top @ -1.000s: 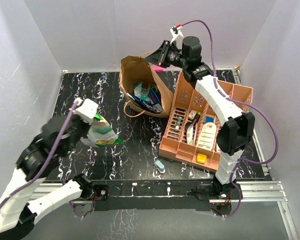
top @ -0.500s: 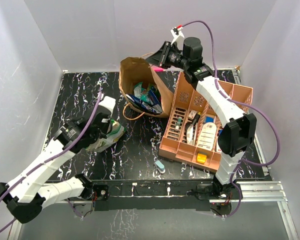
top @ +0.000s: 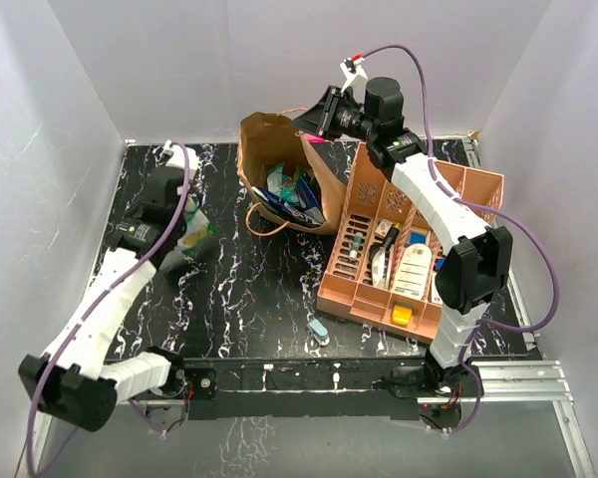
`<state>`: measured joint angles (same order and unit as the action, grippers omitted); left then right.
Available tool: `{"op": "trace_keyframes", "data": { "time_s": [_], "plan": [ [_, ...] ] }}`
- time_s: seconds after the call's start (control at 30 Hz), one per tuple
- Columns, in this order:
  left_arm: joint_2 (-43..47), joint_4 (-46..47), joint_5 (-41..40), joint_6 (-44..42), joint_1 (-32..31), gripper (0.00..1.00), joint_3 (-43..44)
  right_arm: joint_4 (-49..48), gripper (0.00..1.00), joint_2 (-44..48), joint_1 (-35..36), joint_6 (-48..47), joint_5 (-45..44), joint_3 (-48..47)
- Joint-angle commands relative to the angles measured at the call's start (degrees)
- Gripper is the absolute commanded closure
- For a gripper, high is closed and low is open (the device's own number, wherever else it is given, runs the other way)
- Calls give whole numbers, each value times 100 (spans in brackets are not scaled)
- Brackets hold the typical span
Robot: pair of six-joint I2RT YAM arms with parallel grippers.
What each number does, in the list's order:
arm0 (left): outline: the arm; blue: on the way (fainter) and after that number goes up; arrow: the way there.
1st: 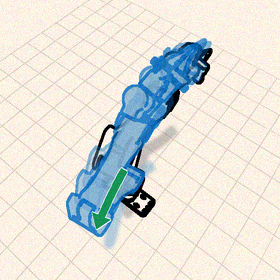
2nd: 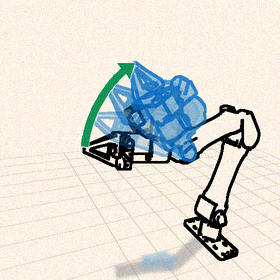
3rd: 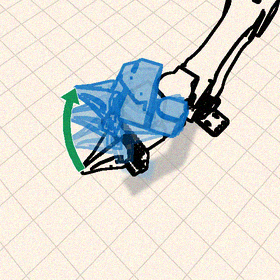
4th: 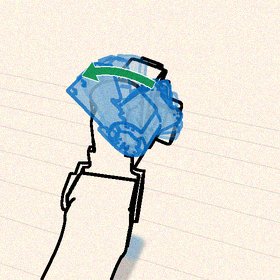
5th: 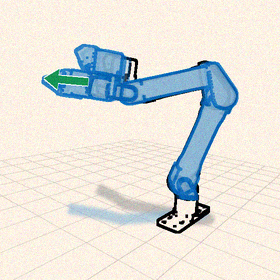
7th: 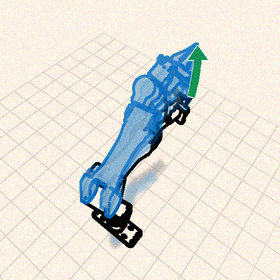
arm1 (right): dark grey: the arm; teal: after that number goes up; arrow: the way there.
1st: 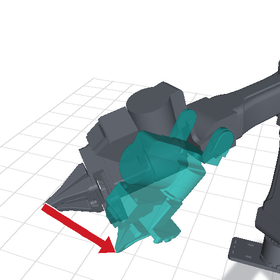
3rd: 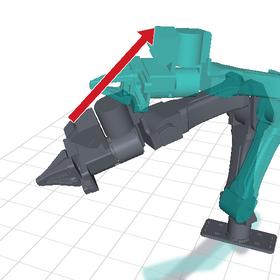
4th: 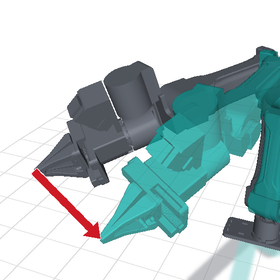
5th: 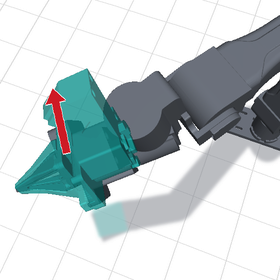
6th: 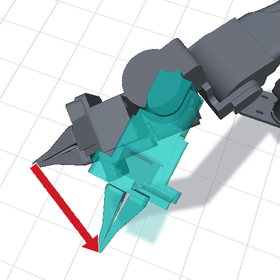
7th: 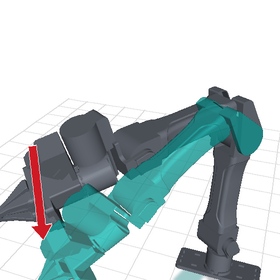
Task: Take the snacks out of the paper bag
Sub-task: Place the snack at the center of the board.
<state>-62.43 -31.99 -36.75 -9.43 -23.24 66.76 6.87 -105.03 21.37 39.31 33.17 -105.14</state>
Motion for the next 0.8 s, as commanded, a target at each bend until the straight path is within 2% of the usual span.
{"op": "trace_keyframes", "data": {
  "time_s": [0.0, 0.1, 0.17, 0.23, 0.3, 0.4, 0.5, 0.57, 0.63, 0.77],
  "plan": [
    [-541, 3005, 56, -2295, 837, 100, -203, -169, 93, 292, -20, -131, 46, -162],
    [-1109, 3974, 326, -3345, 1070, 100, -15, -56, 93, 265, -28, -176, 35, -239],
    [-1428, 4304, 590, -3565, 1186, 100, -8, -30, 93, 248, -27, -175, 43, -260],
    [-1566, 4241, 774, -3688, 1204, 100, -165, -24, 93, 235, -27, -153, 95, -257],
    [-1546, 4062, 1114, -3288, 1200, 100, -575, -81, 93, 265, -33, -131, 121, -162],
    [-1110, 4124, 1996, -2846, 1185, 88, -1704, -306, 93, 345, -25, 12, 187, 74],
    [-687, 3756, 2732, -1869, 1125, 79, -2302, -427, 93, 349, -14, 100, 350, 162],
    [-448, 3477, 3057, -1108, 1110, 68, -2495, -456, 93, 356, 41, 80, 487, 145],
    [-188, 3255, 3541, -641, 1091, 67, -2668, -458, 93, 396, 109, 63, 576, 178],
    [13, 2278, 4677, 580, 1084, 63, -2475, -610, 93, 701, 212, 85, 629, 578]
  ]
}}
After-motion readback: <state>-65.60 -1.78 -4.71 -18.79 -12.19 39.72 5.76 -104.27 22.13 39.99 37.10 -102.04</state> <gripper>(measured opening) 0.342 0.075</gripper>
